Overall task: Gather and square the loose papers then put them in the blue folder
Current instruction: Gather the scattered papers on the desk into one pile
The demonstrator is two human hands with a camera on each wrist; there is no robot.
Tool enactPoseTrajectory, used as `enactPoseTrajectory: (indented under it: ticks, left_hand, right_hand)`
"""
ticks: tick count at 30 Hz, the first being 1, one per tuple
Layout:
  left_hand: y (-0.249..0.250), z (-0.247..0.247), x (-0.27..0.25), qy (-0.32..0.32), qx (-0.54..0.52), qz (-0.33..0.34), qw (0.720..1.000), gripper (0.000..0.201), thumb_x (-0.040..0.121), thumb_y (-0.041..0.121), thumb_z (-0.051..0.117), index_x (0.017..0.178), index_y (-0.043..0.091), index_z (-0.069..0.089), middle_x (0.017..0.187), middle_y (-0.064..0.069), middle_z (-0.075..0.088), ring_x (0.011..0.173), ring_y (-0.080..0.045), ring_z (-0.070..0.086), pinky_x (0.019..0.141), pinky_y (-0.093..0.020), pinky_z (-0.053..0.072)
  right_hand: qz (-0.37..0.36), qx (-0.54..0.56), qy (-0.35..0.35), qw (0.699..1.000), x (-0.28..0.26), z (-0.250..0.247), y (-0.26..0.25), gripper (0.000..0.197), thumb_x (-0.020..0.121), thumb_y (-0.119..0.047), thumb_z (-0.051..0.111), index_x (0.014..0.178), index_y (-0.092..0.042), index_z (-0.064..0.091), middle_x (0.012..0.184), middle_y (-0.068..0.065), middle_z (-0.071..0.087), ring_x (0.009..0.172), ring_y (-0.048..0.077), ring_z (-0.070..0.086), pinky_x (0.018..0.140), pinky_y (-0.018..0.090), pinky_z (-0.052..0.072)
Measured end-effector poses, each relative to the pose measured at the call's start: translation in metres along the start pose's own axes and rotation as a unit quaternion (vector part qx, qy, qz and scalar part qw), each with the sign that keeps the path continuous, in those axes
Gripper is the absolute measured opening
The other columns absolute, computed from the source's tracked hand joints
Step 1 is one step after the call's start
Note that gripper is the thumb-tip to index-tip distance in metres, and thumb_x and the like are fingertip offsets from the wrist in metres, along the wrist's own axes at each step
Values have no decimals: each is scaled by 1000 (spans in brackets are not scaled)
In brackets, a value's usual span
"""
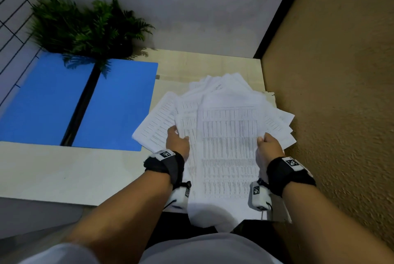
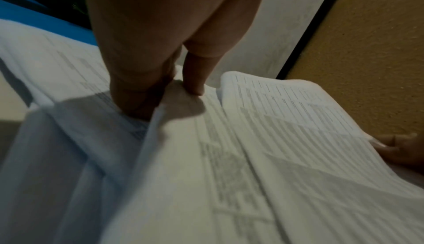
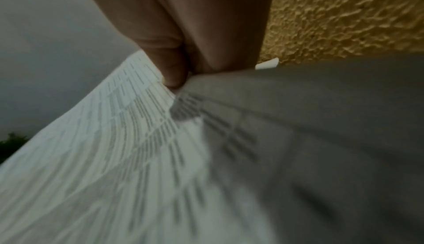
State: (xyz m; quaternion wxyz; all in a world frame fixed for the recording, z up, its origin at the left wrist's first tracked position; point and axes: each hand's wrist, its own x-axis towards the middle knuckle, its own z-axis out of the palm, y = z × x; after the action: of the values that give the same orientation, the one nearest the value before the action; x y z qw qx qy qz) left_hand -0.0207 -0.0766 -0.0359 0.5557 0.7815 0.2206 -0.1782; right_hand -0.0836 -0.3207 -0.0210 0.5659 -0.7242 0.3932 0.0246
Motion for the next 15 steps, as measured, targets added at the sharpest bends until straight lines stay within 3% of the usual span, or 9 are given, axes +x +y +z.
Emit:
enactPoseTrajectory:
  ticks: [2, 5, 7, 8, 9, 10, 12, 14, 15]
  left_hand:
    - [1, -2, 7, -14, 44, 15, 999, 34, 97, 8, 51, 130, 0, 53, 120, -15, 62, 108, -30, 59, 88, -29, 43]
    - [-2, -3, 15, -17, 57, 23, 998, 20, 96, 13, 53, 105, -1, 65, 96, -14, 64, 87, -27, 60, 76, -32, 47]
    - [-2, -1, 16, -13, 52, 12, 999, 20, 93, 15, 55, 78, 4, 59, 77, -12, 59, 71, -23, 54, 61, -29, 42]
    - [0, 1, 14, -18, 49, -2, 999, 25, 94, 17, 54, 72, 7, 56, 74, -11, 57, 67, -22, 51, 58, -27, 38]
    - [5, 4, 10, -24, 49, -17, 998, 26, 97, 22, 51, 79, 6, 60, 81, -14, 61, 72, -23, 54, 62, -28, 39]
    - [10, 6, 5, -14, 40, -31, 999, 34, 101, 29, 44, 98, 2, 65, 100, -18, 65, 87, -27, 59, 74, -30, 43]
    - [23, 10, -7, 27, -18, -64, 997, 57, 104, 43, 29, 131, -1, 52, 132, -19, 57, 121, -33, 53, 99, -33, 37]
    - [23, 14, -15, 23, -103, -50, 993, 57, 99, 56, 32, 133, 13, 47, 124, -4, 58, 121, -29, 51, 101, -34, 34]
    - [20, 17, -22, -14, -121, -39, 992, 51, 94, 59, 43, 127, 20, 45, 114, 5, 58, 114, -24, 52, 99, -34, 38]
  right_hand:
    - [14, -63, -23, 998, 7, 0, -3, 26, 101, -10, 37, 80, -11, 52, 89, 4, 53, 95, 23, 48, 91, 33, 39]
    - [19, -117, -58, 991, 9, 0, -13, 25, 102, -16, 40, 91, -6, 60, 94, 14, 60, 96, 32, 57, 87, 36, 43]
    - [14, -140, -75, 987, 9, 6, -11, 25, 101, -24, 44, 99, -6, 61, 102, 13, 62, 100, 31, 58, 93, 38, 45]
    - [13, -148, -89, 985, 8, 10, -8, 29, 98, -33, 47, 101, -8, 61, 105, 10, 63, 101, 28, 58, 94, 37, 46]
    - [9, -151, -95, 984, 11, 14, -2, 40, 91, -45, 51, 105, -8, 61, 110, 7, 64, 104, 26, 59, 99, 39, 46]
    - [13, -134, -99, 986, 8, 18, -1, 53, 82, -53, 53, 111, -9, 62, 117, 5, 65, 109, 25, 60, 104, 41, 45]
    - [10, -88, -73, 993, 2, 24, -1, 52, 85, -46, 57, 120, -7, 62, 123, 4, 64, 113, 23, 58, 108, 38, 41]
    - [5, -91, -23, 996, -1, 26, 0, 42, 96, -30, 53, 124, 0, 59, 125, 7, 60, 114, 24, 55, 105, 33, 39]
    - [6, -87, -13, 996, -5, 27, 1, 47, 96, -33, 53, 129, 1, 55, 133, 10, 57, 121, 26, 53, 109, 35, 38]
